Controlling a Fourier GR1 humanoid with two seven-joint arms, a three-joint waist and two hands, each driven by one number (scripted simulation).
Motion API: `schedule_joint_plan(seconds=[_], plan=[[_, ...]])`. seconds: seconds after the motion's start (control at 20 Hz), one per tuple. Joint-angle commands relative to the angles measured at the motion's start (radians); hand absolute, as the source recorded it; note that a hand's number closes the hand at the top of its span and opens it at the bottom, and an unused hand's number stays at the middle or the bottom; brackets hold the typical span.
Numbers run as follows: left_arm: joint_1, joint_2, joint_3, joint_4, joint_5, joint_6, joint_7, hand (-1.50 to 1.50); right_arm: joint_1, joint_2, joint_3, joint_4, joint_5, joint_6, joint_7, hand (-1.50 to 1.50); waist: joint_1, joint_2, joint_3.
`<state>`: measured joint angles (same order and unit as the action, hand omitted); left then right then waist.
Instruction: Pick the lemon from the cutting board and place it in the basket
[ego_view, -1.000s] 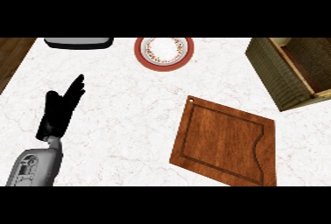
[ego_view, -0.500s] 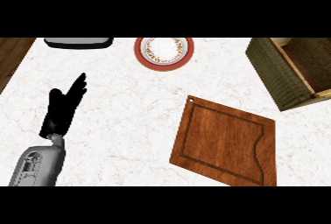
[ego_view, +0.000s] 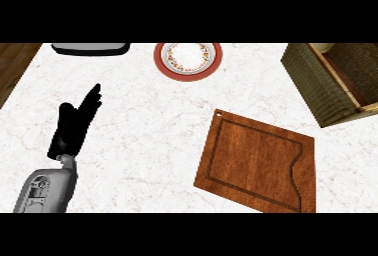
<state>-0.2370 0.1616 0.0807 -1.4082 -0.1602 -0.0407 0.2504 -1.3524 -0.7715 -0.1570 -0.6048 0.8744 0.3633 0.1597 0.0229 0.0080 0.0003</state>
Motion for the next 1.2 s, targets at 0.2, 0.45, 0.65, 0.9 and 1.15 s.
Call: schedule_joint_plan(seconds=[0.2, 0.45, 0.65, 0.9, 1.15], plan=[[-0.053, 0.036, 0.048, 0.084, 0.027, -0.029, -0.042, 0.00, 0.038, -0.009, 0.000, 0.161, 0.037, -0.076, -0.142, 1.50, 0.000, 0.004, -0.001], [-0.011, -0.003, 0.005, 0.030, -0.006, 0.004, -0.031, 0.00, 0.008, 0.027, -0.106, 0.265, -0.040, -0.091, -0.037, 1.50, 0.014, 0.005, 0.000], [-0.007, 0.005, 0.002, 0.008, 0.000, -0.012, -0.002, 0.00, 0.081, 0.026, -0.157, 0.300, -0.086, -0.151, -0.129, -1.50, 0.009, 0.003, 0.001], [0.026, 0.049, 0.033, -0.003, 0.030, -0.055, -0.041, 0.00, 0.111, -0.002, -0.221, 0.308, -0.130, -0.265, -0.214, -1.50, 0.018, 0.007, 0.001], [0.005, -0.009, -0.009, -0.011, -0.016, 0.007, -0.009, 0.00, 0.081, -0.003, -0.287, 0.281, -0.182, -0.389, -0.196, -1.50, 0.009, 0.003, 0.001]])
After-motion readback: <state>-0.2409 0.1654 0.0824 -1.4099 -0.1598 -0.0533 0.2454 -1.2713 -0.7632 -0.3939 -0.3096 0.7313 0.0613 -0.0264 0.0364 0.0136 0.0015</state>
